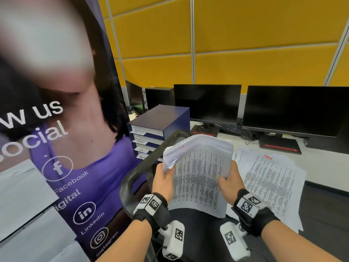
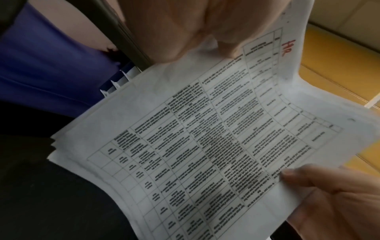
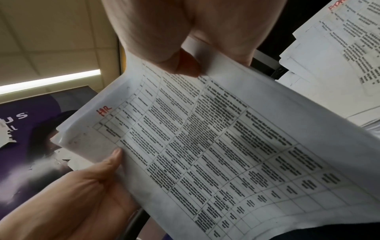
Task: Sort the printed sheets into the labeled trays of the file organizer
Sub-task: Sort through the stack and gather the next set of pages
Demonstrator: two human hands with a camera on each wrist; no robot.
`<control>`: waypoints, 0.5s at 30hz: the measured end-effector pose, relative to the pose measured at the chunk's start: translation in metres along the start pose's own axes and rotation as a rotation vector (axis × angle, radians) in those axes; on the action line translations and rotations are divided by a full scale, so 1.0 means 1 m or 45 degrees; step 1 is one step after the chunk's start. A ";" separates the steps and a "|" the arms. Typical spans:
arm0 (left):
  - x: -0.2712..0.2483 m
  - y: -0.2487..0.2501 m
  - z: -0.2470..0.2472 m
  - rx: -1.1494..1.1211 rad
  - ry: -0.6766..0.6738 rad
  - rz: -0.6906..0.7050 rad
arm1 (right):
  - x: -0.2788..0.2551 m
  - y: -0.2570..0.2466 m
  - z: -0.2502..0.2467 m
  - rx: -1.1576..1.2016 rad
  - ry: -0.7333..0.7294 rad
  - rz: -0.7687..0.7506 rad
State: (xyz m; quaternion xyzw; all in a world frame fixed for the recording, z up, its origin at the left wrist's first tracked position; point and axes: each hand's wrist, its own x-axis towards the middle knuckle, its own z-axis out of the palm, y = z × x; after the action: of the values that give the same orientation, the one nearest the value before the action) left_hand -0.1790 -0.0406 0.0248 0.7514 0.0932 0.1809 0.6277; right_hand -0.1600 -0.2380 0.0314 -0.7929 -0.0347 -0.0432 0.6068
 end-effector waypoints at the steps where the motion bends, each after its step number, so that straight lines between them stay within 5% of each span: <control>1: 0.000 0.002 0.000 0.004 0.005 0.021 | 0.000 0.000 0.000 -0.017 0.003 -0.010; 15: -0.007 -0.031 -0.007 0.328 -0.092 -0.052 | 0.001 0.021 -0.004 -0.161 -0.082 0.069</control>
State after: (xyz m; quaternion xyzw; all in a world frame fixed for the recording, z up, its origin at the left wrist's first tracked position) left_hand -0.1851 -0.0309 -0.0056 0.8297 0.1083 0.1274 0.5326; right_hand -0.1568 -0.2476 0.0123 -0.8314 -0.0300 -0.0032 0.5549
